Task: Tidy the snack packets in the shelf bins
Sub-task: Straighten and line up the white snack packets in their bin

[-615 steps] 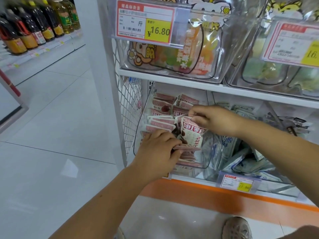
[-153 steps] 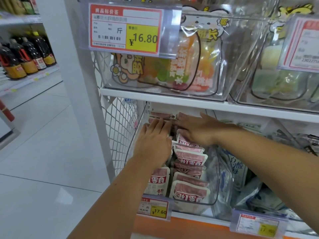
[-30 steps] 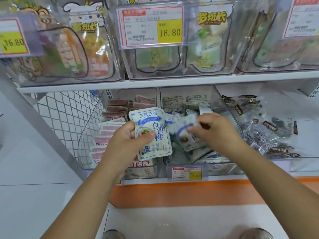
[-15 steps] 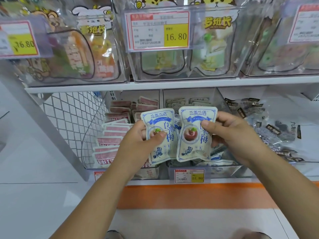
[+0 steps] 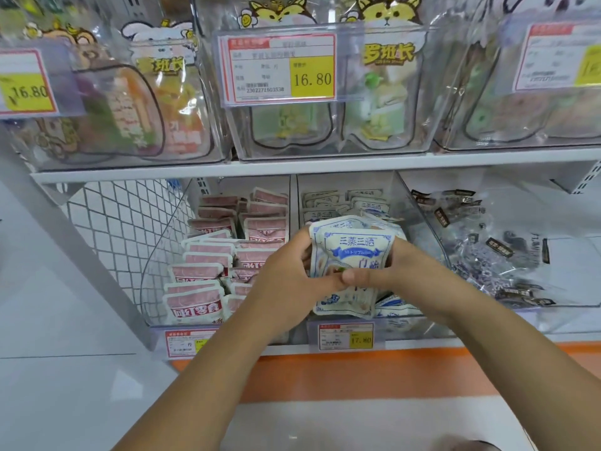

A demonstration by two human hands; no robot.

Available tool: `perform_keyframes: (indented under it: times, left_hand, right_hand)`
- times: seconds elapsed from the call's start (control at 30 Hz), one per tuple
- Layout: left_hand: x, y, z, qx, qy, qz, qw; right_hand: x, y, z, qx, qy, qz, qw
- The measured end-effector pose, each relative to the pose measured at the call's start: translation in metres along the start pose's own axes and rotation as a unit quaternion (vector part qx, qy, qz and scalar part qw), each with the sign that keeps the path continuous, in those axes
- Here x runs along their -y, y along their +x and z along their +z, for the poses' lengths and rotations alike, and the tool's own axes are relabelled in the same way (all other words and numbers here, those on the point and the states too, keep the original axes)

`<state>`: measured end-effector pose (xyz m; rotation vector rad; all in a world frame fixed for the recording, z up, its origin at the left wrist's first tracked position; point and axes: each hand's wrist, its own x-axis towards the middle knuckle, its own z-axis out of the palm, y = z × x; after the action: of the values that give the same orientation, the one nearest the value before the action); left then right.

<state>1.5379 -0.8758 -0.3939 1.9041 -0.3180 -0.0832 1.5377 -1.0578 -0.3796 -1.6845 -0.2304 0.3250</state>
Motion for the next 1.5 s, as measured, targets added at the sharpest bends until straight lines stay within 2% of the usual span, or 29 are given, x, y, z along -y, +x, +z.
perform_keyframes:
  times: [0.1,0.13,0.23,0.3,0.33,0.37,0.43,0.5,0.63,0.7,0.73,0.8,0.83,0.9,0.97,1.0,1.13,1.2,1.27,1.37,1.43,1.5]
  left_hand:
    - [-0.004,0.005,0.003,-0.003,0.031,0.015,0.999]
    - [-0.005,0.006,0.002,0.001,0.026,0.019,0.999]
    - [-0.006,0.007,-0.01,-0.003,-0.038,0.018,0.999]
    - [-0.004,0.009,-0.019,-0.025,-0.123,0.015,0.992]
    - [-0.003,0.01,-0.024,-0.04,-0.155,0.019,0.987]
    - [-0.003,0.011,-0.028,-0.055,-0.175,0.025,0.983]
    - [-0.003,0.014,-0.032,-0.078,-0.192,0.032,0.978]
    - [-0.003,0.014,-0.033,-0.085,-0.196,0.035,0.976]
    - [-0.002,0.015,-0.032,-0.096,-0.19,0.035,0.976]
    - [-0.002,0.014,-0.035,-0.106,-0.185,0.036,0.976]
    - [-0.001,0.013,-0.037,-0.113,-0.183,0.036,0.976]
    - [-0.001,0.011,-0.041,-0.122,-0.182,0.035,0.975]
    - [-0.001,0.011,-0.042,-0.124,-0.183,0.035,0.975]
    - [-0.001,0.009,-0.045,-0.124,-0.183,0.036,0.975]
    - [-0.002,0.008,-0.047,-0.125,-0.182,0.037,0.975]
    - [-0.002,0.006,-0.048,-0.128,-0.181,0.037,0.974]
    - [-0.001,0.002,-0.06,-0.142,-0.178,0.026,0.973]
    - [0.001,-0.001,-0.067,-0.143,-0.175,0.016,0.974]
    - [0.003,-0.005,-0.071,-0.14,-0.176,0.004,0.974]
    - [0.004,-0.009,-0.072,-0.122,-0.17,-0.012,0.978]
    - [0.005,-0.012,-0.067,-0.099,-0.168,-0.028,0.98]
    - [0.005,-0.014,-0.062,-0.084,-0.154,-0.039,0.984]
  right_hand:
    - [0.001,-0.003,-0.005,-0.072,-0.05,-0.013,0.996]
    - [0.0,-0.003,-0.007,-0.07,-0.056,-0.017,0.996]
    - [0.001,-0.005,-0.022,0.008,-0.029,-0.001,1.0]
    - [0.0,-0.008,-0.038,0.024,-0.126,0.028,0.991]
    - [-0.004,-0.009,-0.043,0.03,-0.23,0.043,0.972]
    - [-0.008,-0.01,-0.045,0.045,-0.343,0.049,0.937]
    - [-0.018,-0.007,-0.041,0.08,-0.481,0.03,0.873]
    - [-0.028,0.001,-0.034,0.052,-0.527,-0.013,0.848]
    - [-0.04,0.013,-0.029,-0.147,-0.574,-0.107,0.798]
    - [-0.04,0.016,-0.025,-0.217,-0.571,-0.121,0.783]
    - [-0.039,0.018,-0.024,-0.224,-0.58,-0.111,0.775]
    - [-0.033,0.019,-0.02,-0.169,-0.622,-0.081,0.76]
    - [-0.029,0.019,-0.017,-0.123,-0.62,-0.08,0.77]
    - [-0.02,0.019,-0.003,-0.034,-0.553,-0.092,0.828]
    - [-0.018,0.025,0.015,0.037,-0.46,-0.039,0.886]
    - [-0.021,0.032,0.021,0.052,-0.448,0.002,0.893]
    - [-0.037,0.059,0.027,0.004,-0.524,0.042,0.85]
    - [-0.037,0.062,0.024,-0.033,-0.523,0.039,0.851]
    - [-0.035,0.059,0.014,-0.064,-0.457,0.04,0.886]
    - [-0.02,0.046,-0.006,-0.126,-0.288,0.027,0.949]
    - [-0.007,0.034,-0.011,-0.155,-0.155,0.018,0.976]
    - [-0.001,0.024,-0.012,-0.133,-0.027,0.028,0.99]
